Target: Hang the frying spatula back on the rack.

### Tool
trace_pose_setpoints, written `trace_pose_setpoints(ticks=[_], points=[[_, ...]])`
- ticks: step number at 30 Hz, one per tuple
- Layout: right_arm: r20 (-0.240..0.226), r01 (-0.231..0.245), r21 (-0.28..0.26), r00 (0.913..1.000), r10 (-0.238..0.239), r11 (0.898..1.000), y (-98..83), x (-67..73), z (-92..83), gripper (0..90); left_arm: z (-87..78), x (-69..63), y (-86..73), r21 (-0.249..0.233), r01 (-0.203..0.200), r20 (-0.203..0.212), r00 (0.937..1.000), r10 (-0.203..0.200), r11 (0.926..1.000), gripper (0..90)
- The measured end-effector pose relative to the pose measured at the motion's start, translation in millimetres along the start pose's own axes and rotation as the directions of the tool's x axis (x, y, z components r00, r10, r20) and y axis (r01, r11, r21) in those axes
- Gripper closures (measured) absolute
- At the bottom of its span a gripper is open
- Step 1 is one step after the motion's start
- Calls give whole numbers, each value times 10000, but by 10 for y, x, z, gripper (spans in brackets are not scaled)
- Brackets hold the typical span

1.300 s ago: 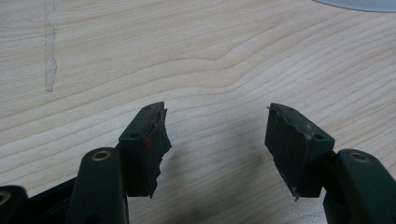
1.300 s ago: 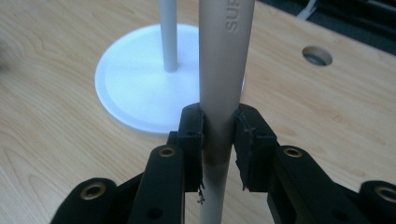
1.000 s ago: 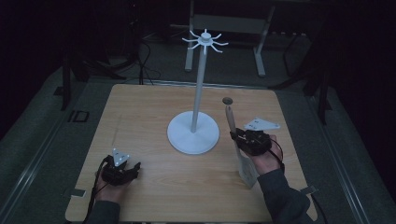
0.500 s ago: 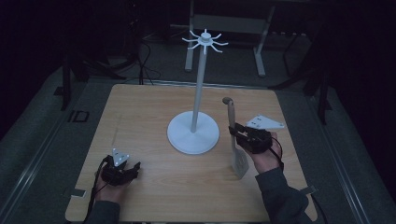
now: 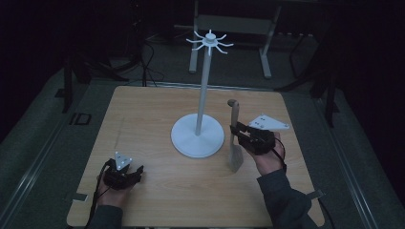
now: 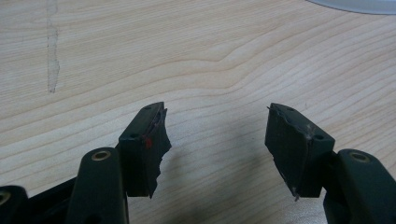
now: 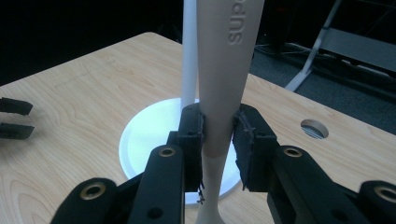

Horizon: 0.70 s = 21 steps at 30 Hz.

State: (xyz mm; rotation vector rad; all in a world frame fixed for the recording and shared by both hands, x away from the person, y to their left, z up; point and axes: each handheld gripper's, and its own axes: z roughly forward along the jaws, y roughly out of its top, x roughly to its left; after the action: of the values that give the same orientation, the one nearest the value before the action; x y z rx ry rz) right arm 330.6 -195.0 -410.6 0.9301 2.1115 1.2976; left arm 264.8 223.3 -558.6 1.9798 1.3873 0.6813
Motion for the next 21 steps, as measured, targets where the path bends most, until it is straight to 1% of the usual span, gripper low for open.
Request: trace_pose_setpoints(ticks=[2,7,11,12,21], points=[[-5,106,26,9999,-106,9999,12,24,22,735,-1,1,0,-6,6,-3,10000,-6,10000,389],[-61,82,-129,9999,-83,9999,39,53,43,735,-2,2,0,-5,4,-5,10000,-4,10000,389],[-60,112,-139,9999,-113,9998,53,65,54,734,-4,3,0,-2,21,2,10000,-21,10000,388],[-78,138,-212,9999,-140,9997,80,79,59,734,-5,3,0,-6,41,-5,10000,-41,10000,389],[-44,87,-446,10000,-89,9990,142,79,54,734,-6,7,1,-3,9,-29,10000,-9,10000,388]])
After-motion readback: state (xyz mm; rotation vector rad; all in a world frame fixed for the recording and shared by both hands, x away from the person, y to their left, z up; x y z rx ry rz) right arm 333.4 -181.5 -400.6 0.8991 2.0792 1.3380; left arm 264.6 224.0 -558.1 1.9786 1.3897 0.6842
